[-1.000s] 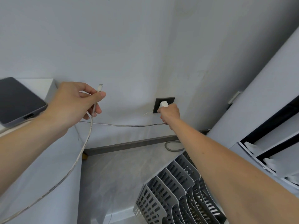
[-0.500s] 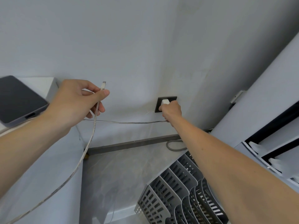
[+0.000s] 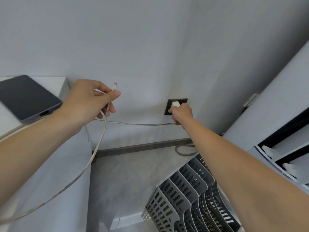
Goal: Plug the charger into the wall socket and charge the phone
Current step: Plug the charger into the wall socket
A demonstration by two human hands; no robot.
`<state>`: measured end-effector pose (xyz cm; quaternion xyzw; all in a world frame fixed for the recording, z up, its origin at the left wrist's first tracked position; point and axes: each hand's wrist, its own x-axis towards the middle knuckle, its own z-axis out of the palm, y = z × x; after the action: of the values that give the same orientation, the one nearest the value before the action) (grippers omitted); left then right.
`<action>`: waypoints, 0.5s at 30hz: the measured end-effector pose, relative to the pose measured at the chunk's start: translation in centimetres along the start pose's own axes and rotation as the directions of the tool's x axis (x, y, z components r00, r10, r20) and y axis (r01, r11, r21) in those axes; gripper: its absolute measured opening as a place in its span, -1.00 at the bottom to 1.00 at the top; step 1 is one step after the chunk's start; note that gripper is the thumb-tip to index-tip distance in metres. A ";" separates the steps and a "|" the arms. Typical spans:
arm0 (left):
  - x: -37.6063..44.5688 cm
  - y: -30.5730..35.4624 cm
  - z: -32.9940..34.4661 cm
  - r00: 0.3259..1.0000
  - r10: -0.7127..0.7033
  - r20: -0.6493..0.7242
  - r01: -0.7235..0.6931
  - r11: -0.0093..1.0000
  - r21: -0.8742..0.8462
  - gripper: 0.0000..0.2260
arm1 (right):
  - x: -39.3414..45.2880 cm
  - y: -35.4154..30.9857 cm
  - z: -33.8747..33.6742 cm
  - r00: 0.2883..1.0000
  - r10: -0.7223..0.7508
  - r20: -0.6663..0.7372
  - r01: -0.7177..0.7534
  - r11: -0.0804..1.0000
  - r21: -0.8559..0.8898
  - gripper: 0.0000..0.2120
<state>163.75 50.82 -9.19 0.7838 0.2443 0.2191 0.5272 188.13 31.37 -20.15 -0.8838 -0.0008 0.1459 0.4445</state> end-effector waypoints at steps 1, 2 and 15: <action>0.0 0.0 0.0 1.000 0.002 0.002 -0.002 1.000 0.003 -0.79 | -0.1 -0.1 -0.1 1.000 0.005 0.002 -0.005 1.000 0.002 -0.65; 0.0 0.0 0.0 1.000 0.003 0.003 -0.003 1.000 0.006 -0.79 | -0.3 -0.1 -0.2 1.000 0.009 0.004 -0.009 1.000 0.003 -0.66; 0.1 -0.2 -0.2 1.000 0.008 0.025 -0.008 1.000 -0.006 -0.78 | -3.9 0.9 -1.7 0.986 -0.142 -0.090 0.126 0.979 -0.163 -0.43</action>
<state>163.72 51.10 -9.26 0.7860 0.2341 0.2119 0.5315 184.75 29.00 -18.89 -0.9201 -0.0494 0.0698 0.3821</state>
